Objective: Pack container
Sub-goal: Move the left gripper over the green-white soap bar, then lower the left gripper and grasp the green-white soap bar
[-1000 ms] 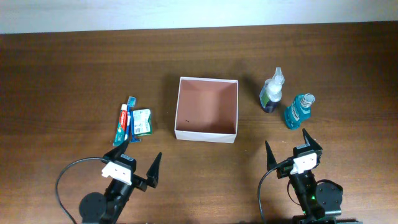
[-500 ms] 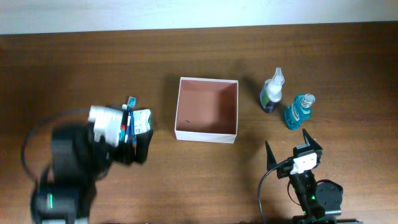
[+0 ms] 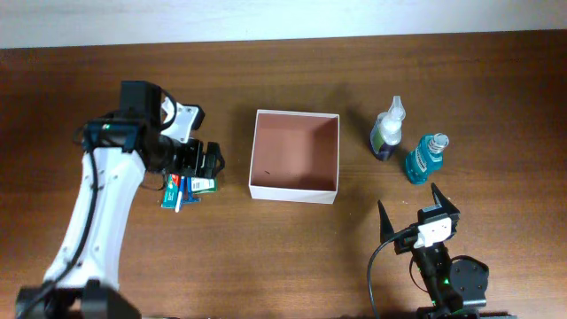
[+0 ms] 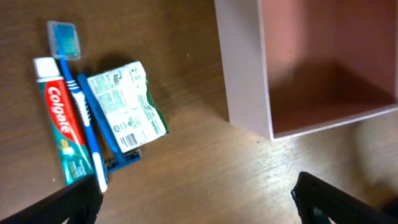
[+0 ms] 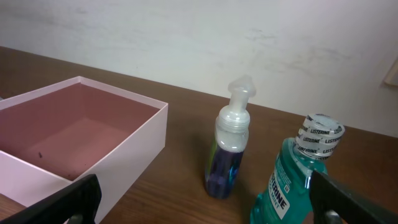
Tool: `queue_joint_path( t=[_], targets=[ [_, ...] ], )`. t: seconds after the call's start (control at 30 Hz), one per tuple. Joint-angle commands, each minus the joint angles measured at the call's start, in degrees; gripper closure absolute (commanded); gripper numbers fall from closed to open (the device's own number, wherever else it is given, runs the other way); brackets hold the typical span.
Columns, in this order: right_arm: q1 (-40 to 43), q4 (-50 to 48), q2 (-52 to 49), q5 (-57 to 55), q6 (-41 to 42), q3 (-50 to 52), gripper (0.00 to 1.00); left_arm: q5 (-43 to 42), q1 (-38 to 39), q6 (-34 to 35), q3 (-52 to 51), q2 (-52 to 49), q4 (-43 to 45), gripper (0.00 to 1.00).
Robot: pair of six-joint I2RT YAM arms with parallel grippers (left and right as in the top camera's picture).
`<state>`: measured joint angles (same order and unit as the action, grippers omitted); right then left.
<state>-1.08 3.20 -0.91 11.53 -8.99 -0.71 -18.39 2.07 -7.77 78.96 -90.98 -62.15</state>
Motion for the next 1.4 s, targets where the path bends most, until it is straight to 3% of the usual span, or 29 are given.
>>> queue_joint_path(
  t=[0.0,0.3,0.5,0.83,1.1,1.17,1.23,1.37],
  targets=[
    [0.46,0.07,0.39,-0.13,0.22,0.39,0.02,0.22,-0.26,-0.48,1.03,-3.56,0.26,0.01],
    [0.46,0.09,0.39,-0.13,0.22,0.39,0.02,0.87,-0.26,0.07,1.01,-5.35,1.05,0.01],
    [0.46,0.07,0.39,-0.13,0.22,0.39,0.01,10.60,-0.24,8.79,1.01,-5.62,1.68,0.01],
    [0.46,0.09,0.39,-0.15,0.22,0.39,0.02,10.75,1.36,10.32,0.63,-5.95,3.61,0.10],
    [0.46,0.07,0.39,-0.13,0.22,0.39,0.02,11.30,2.29,11.93,0.57,-8.63,5.03,0.11],
    [0.46,0.09,0.39,-0.15,0.22,0.39,0.02,12.48,2.29,13.18,0.57,-9.92,5.33,0.10],
    [0.46,0.09,0.39,-0.13,0.22,0.39,0.02,12.44,2.27,13.16,0.57,-11.08,5.99,0.01],
    [0.46,0.07,0.39,-0.13,0.22,0.39,0.02,12.24,2.27,13.14,0.57,-12.33,7.96,0.00]
  ],
)
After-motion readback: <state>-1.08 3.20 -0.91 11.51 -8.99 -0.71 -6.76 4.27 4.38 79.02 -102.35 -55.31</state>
